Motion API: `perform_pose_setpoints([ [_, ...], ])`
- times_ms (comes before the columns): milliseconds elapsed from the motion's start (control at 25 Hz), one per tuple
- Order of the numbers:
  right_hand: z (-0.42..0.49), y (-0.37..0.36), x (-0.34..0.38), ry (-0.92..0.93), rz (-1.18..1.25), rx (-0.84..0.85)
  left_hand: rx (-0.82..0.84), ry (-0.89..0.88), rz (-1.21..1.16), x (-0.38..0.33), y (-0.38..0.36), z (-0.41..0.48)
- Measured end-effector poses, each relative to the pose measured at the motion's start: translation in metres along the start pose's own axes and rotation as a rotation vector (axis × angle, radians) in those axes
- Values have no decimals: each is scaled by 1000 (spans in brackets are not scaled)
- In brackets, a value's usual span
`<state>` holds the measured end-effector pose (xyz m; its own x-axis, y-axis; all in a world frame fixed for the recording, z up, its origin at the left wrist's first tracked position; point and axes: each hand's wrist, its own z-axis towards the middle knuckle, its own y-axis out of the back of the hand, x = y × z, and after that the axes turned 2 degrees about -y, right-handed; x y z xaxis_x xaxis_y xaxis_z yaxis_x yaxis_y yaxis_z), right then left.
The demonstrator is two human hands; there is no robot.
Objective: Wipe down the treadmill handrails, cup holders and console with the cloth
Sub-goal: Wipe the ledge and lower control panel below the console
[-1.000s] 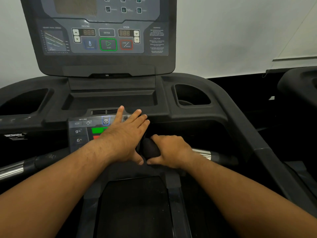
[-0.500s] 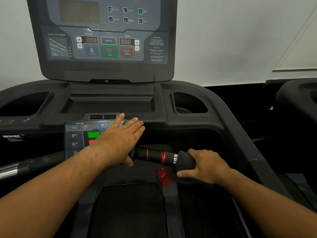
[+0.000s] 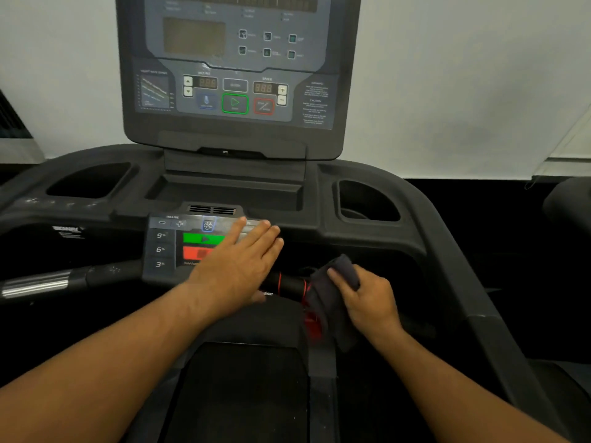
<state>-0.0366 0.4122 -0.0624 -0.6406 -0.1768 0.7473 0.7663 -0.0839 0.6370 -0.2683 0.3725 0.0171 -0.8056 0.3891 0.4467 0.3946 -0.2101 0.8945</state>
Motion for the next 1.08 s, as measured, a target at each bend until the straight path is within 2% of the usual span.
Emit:
perform_pose_setpoints([
  [80, 4, 4, 16, -119, 206, -110, -269, 104, -259, -20, -9, -12],
  [120, 4, 5, 28, -166, 260, -121, -328, 189, -450, -29, -9, -17],
  [200, 4, 1, 50, -250, 333, -42, -294, 382, -803, -44, -5, -21],
  [400, -3, -9, 96, -477, 705, 294, -249, 849, -1548, -56, -7, -14],
  [520, -5, -16, 113, -498, 839, 357, -195, 957, -1862, -48, -7, -15],
  [600, -1, -24, 124, -476, 850, 322, -179, 956, -2050, -37, -3, -19],
  [720, 3, -36, 141, -437, 828, 281, -191, 937, -2102, -9, -2, -26],
  [880, 9, -51, 163, -397, 923, 320, -304, 1011, -2085, 29, -9, -33],
  [960, 10, -58, 179, -342, 886, 293, -339, 1029, -2110, 43, -13, -39],
  [1080, 10, -72, 196, -249, 814, 266, -393, 1017, -1974, 66, -18, -50],
])
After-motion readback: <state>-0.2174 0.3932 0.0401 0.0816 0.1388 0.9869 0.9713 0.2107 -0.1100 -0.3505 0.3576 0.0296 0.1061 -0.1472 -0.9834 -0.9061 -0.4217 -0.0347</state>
